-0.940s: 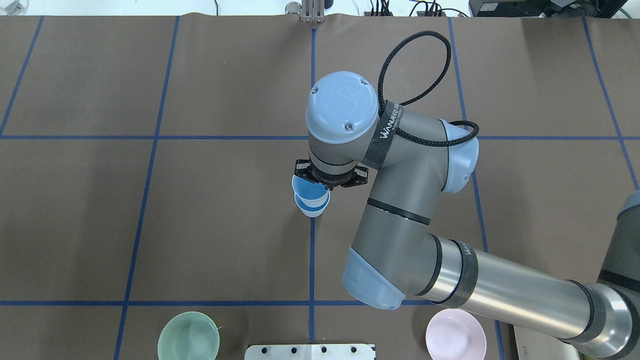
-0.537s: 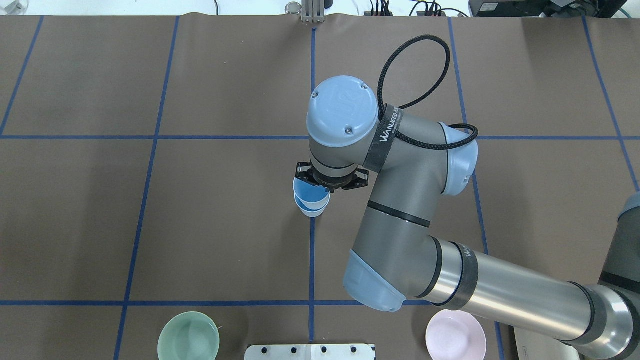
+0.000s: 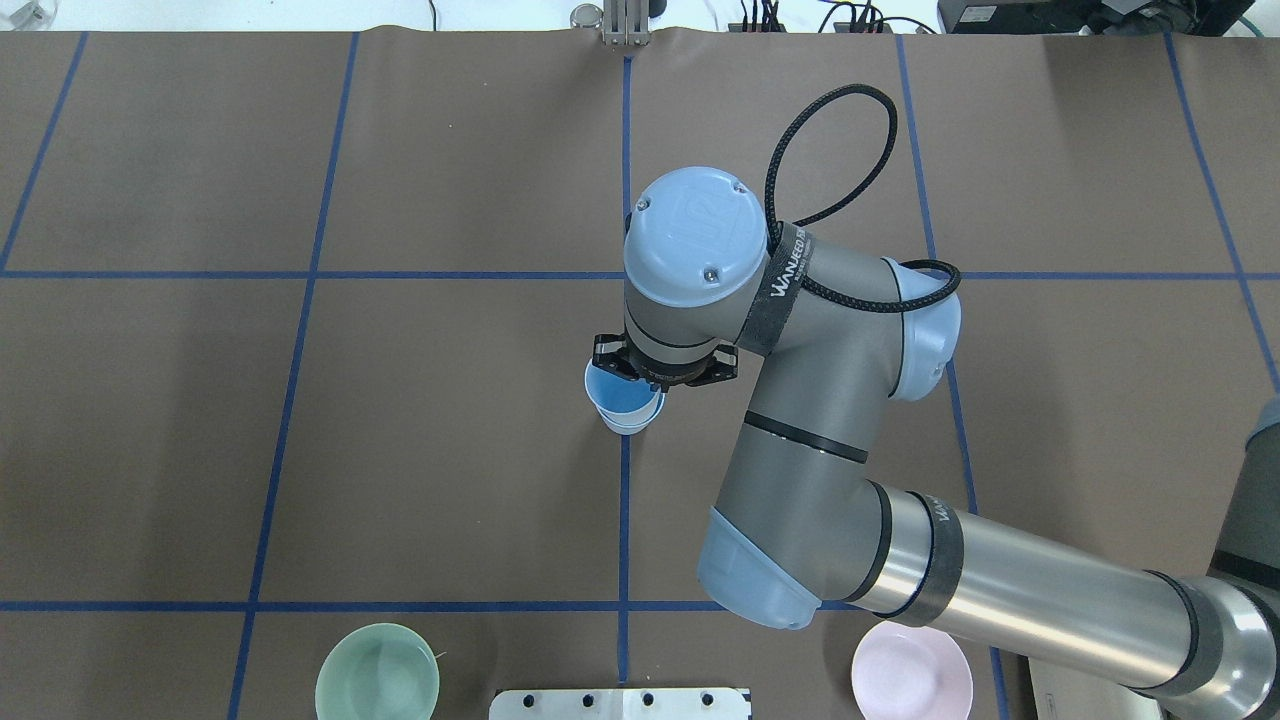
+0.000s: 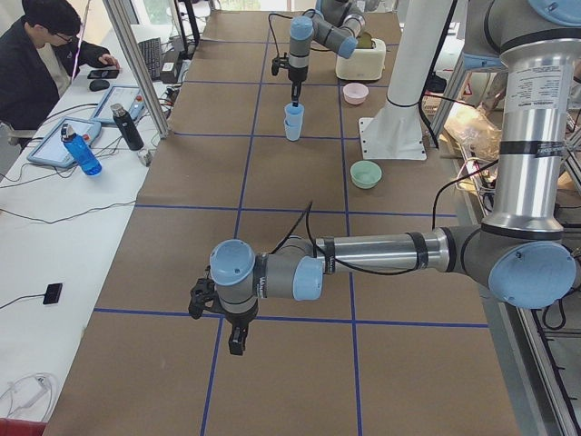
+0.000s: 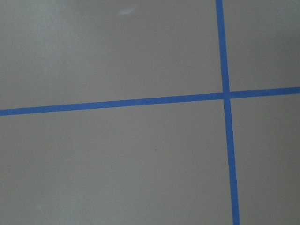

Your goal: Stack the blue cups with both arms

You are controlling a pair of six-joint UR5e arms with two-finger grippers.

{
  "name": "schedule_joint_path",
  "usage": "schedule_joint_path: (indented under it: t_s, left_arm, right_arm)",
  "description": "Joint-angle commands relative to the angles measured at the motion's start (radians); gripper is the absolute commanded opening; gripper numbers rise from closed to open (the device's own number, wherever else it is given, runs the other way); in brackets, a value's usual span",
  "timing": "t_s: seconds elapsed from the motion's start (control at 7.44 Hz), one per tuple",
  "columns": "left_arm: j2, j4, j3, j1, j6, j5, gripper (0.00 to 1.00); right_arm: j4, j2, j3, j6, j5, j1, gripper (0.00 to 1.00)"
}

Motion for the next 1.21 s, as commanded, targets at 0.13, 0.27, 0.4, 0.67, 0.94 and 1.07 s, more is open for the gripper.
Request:
schedule_joint_path:
  t_s: [0.13, 0.27, 0.4, 0.67, 0.94, 1.07]
  left_arm:
    - [0.000, 0.000, 0.006, 0.000, 0.000, 0.000, 0.99]
    - [0.000, 0.000, 0.006, 0.000, 0.002, -0.002, 0.99]
    - [0.000, 0.000, 0.006, 0.000, 0.002, 0.000, 0.99]
    - [0.001, 0.000, 0.006, 0.000, 0.003, -0.002, 0.99]
    - [0.000, 0.000, 0.003, 0.002, 0.003, -0.002, 0.99]
    - [-0.005, 0.000, 0.000, 0.002, 0.003, -0.002, 0.99]
  right_arm:
    - [-0.004, 0.004, 0.060, -0.050, 0.023, 0.042, 1.00]
    - [-0.008, 0.003, 0.067, -0.089, 0.054, 0.095, 1.00]
    - [-0.009, -0.017, 0.066, -0.169, 0.122, 0.187, 1.00]
    - [-0.008, -0.141, 0.058, -0.506, 0.294, 0.437, 1.00]
    - [-0.001, -0.314, 0.035, -0.903, 0.373, 0.641, 1.00]
    - [-0.001, -0.391, 0.031, -1.055, 0.373, 0.686, 1.00]
